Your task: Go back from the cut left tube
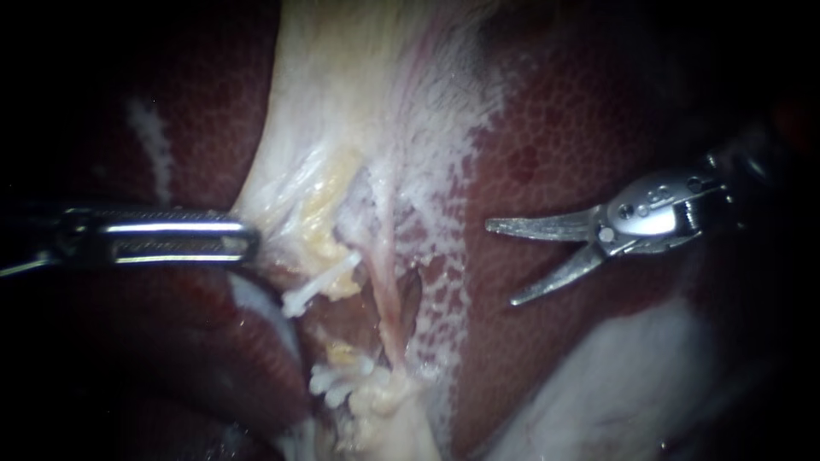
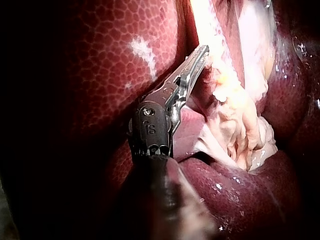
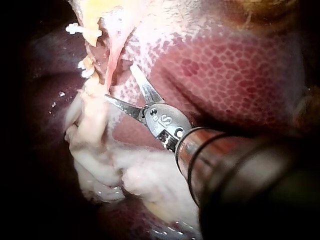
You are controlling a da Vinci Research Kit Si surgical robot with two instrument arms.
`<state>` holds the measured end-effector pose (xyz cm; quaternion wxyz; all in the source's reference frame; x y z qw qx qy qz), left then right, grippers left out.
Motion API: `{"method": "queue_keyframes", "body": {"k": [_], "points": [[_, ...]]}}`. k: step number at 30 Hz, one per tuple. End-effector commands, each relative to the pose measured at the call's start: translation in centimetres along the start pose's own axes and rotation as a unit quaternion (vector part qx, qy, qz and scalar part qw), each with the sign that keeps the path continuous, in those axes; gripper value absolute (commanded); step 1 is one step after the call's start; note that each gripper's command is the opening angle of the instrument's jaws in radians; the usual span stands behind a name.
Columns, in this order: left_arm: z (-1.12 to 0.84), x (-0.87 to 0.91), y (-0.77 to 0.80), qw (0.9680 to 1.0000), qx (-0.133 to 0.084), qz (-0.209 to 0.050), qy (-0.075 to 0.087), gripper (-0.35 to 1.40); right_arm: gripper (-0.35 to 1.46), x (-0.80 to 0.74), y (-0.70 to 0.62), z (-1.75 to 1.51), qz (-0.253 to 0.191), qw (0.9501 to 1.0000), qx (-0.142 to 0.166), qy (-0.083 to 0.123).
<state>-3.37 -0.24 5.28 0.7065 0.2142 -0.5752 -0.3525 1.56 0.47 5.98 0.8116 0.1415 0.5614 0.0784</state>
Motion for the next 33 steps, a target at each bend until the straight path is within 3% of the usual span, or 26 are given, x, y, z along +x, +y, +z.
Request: {"method": "queue_keyframes", "body": {"k": [1, 11, 17, 25, 33], "points": [[0.01, 0.00, 0.00, 1.0000, 0.000, 0.000, 0.000, -0.35, 1.43, 0.01, 0.00, 0.00, 0.001, 1.0000, -0.001, 0.000], [0.04, -0.01, 0.03, 1.0000, -0.001, 0.000, 0.000, -0.35, 1.43, 0.01, 0.01, 0.00, -0.003, 1.0000, -0.003, 0.002], [0.09, 0.00, 0.13, 1.0000, -0.005, -0.001, -0.001, -0.35, 1.43, 0.00, 0.01, -0.01, -0.003, 1.0000, -0.003, 0.002], [0.40, 0.06, 0.29, 0.9999, -0.011, 0.001, -0.003, -0.35, 1.43, -0.03, 0.04, -0.01, -0.003, 1.0000, -0.004, 0.002], [0.78, 0.08, 0.31, 1.0000, 0.001, 0.001, -0.001, -0.35, 1.43, -0.03, 0.04, -0.01, -0.003, 1.0000, -0.004, 0.002]]}}
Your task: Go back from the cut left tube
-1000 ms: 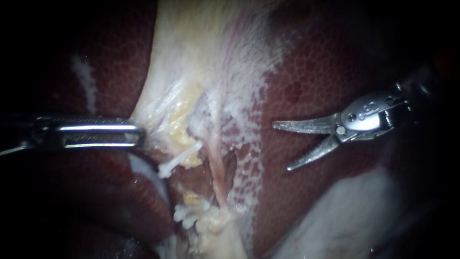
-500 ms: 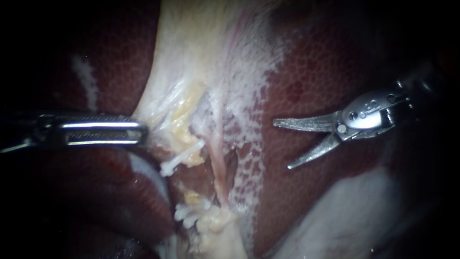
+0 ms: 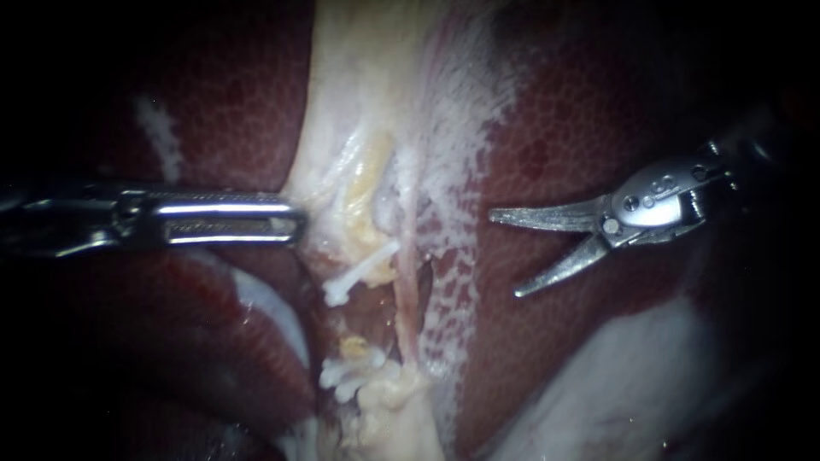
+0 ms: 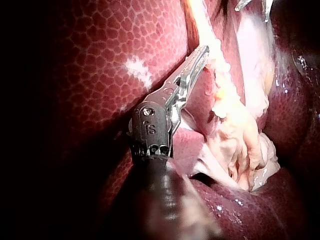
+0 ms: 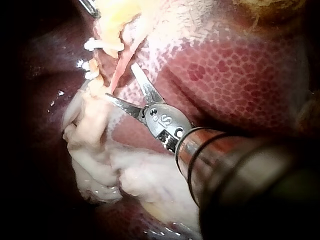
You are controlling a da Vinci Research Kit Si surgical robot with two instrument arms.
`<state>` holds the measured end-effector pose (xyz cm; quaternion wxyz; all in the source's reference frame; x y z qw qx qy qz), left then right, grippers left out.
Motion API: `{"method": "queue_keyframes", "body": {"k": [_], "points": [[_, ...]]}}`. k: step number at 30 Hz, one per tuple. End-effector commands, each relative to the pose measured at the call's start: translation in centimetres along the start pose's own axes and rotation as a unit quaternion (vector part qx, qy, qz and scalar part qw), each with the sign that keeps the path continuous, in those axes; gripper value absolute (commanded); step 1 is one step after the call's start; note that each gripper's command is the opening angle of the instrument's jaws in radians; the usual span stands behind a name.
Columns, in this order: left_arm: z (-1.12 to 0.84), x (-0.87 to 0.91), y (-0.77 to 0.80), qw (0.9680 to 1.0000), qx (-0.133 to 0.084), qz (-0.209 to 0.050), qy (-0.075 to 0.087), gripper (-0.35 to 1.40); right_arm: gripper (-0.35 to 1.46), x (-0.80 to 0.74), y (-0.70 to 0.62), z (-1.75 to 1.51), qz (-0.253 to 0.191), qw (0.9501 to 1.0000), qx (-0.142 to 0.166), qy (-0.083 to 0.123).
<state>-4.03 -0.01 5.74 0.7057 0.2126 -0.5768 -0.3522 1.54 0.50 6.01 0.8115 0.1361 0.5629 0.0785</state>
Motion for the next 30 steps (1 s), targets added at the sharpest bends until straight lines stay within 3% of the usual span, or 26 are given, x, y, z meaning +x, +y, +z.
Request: {"method": "queue_keyframes", "body": {"k": [1, 30], "points": [[0.03, 0.00, 0.00, 1.0000, 0.001, 0.000, 0.001, -0.35, 1.43, 0.00, 0.00, 0.00, 0.000, 1.0000, 0.000, 0.000], [0.11, -0.01, -0.01, 1.0000, 0.004, 0.000, 0.002, -0.35, 1.43, 0.00, 0.00, 0.01, 0.000, 1.0000, -0.001, 0.000]]}}
